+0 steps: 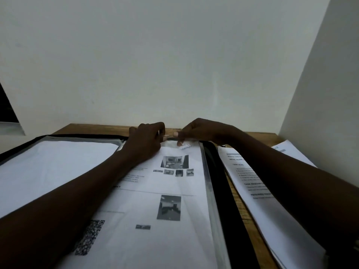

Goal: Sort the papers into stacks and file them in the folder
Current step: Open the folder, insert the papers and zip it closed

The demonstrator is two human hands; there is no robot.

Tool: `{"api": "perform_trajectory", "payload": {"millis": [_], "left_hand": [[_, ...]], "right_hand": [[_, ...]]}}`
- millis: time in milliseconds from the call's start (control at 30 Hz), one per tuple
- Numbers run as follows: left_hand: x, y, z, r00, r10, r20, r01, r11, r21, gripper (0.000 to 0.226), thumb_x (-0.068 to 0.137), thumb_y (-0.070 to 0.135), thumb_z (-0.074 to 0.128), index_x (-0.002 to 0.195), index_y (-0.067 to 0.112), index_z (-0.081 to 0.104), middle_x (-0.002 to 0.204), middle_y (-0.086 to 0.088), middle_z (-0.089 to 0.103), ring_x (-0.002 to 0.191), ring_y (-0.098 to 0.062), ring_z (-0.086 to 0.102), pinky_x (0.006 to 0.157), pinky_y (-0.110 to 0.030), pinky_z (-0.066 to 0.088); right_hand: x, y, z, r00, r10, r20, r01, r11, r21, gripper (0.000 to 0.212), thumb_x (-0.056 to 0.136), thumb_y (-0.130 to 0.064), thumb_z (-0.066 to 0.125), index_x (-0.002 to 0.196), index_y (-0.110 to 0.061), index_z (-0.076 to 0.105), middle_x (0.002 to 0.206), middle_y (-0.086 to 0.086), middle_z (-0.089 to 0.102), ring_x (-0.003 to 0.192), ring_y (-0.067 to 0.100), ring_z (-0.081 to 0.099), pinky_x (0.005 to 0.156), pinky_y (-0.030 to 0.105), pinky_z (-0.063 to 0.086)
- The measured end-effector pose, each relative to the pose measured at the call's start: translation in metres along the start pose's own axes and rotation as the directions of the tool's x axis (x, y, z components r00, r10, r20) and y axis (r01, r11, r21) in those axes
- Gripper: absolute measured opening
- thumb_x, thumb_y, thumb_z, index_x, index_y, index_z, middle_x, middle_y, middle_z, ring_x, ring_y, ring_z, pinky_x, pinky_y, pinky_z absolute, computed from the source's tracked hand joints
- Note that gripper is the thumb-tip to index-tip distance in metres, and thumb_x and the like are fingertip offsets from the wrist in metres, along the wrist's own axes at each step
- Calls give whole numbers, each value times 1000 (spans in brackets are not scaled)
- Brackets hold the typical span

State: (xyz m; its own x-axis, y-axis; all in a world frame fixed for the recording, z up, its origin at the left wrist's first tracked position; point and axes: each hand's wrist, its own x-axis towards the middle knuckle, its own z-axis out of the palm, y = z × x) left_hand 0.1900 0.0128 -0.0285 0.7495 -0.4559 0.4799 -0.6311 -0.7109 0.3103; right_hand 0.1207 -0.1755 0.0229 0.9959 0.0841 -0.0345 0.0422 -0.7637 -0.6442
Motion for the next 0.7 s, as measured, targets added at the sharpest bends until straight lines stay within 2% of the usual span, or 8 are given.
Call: {"api": "perform_trajectory", "payload": {"millis": [100, 167, 267, 367, 433, 500, 600, 700], "left_hand": [[-4, -1, -11, 1000, -12, -5, 12, 998, -65, 4, 96, 31, 56, 100, 30, 58, 87, 10, 63, 97, -24, 59, 94, -46, 40], [-8, -3, -19, 999, -33, 21, 35, 995, -88, 24, 96, 40, 57, 118, 31, 55, 107, 6, 63, 106, -21, 57, 97, -50, 42], [-21, -9, -38, 997, -55, 48, 59, 994, -87, 44, 95, 49, 55, 133, 29, 46, 126, -3, 58, 115, -24, 55, 100, -53, 42], [-35, -19, -56, 989, -93, 116, 104, 990, -94, 52, 96, 47, 54, 140, 23, 42, 131, -12, 55, 116, -27, 55, 100, -41, 42], [-50, -25, -66, 981, -108, 164, 127, 986, -110, 55, 97, 43, 53, 144, 17, 39, 134, -16, 54, 118, -29, 55, 91, -30, 39], [-65, -31, -73, 978, -110, 180, 137, 980, -143, 56, 98, 40, 52, 146, 13, 38, 136, -17, 54, 120, -29, 54, 89, -28, 36], [-87, -38, -84, 973, -135, 190, 172, 965, -196, 56, 99, 39, 52, 145, 11, 39, 135, -13, 55, 115, -25, 54, 88, -25, 35], [-100, -39, -96, 974, -149, 168, 188, 951, -244, 56, 99, 42, 50, 145, 12, 41, 134, -10, 57, 110, -20, 54, 87, -25, 34]], "right_hand": [[-5, -1, 3, 991, -70, -115, 93, 974, 207, 27, 86, -34, 71, 89, -7, 73, 87, 13, 70, 78, 14, 60, 76, 31, 45], [-13, -5, 8, 980, -53, -190, 114, 938, 328, 20, 86, -31, 72, 98, -15, 68, 87, 4, 68, 76, 12, 60, 69, 29, 44], [-32, -17, 18, 963, 113, -244, 6, 899, 437, 61, 86, -37, 71, 136, -21, 42, 115, 11, 60, 86, 14, 58, 63, 26, 45], [-54, -25, 28, 952, 231, -199, -68, 796, 601, 63, 89, -24, 69, 138, -11, 32, 108, 11, 60, 72, 14, 60, 50, 23, 48], [-65, -27, 34, 956, 250, -154, -100, 769, 631, 42, 90, -19, 68, 123, -2, 48, 112, 19, 67, 75, 20, 66, 57, 29, 54], [-78, -29, 40, 961, 264, -84, -150, 750, 644, 34, 89, -18, 67, 118, -1, 61, 115, 19, 69, 90, 27, 70, 76, 38, 58], [-105, -39, 53, 960, 253, 120, -272, 749, 604, 35, 88, -19, 69, 122, -10, 65, 118, 12, 69, 116, 31, 62, 106, 49, 43], [-127, -58, 59, 956, 200, 214, -291, 719, 631, 20, 93, -8, 61, 112, -9, 67, 103, 8, 74, 92, 20, 72, 87, 37, 57]]}}
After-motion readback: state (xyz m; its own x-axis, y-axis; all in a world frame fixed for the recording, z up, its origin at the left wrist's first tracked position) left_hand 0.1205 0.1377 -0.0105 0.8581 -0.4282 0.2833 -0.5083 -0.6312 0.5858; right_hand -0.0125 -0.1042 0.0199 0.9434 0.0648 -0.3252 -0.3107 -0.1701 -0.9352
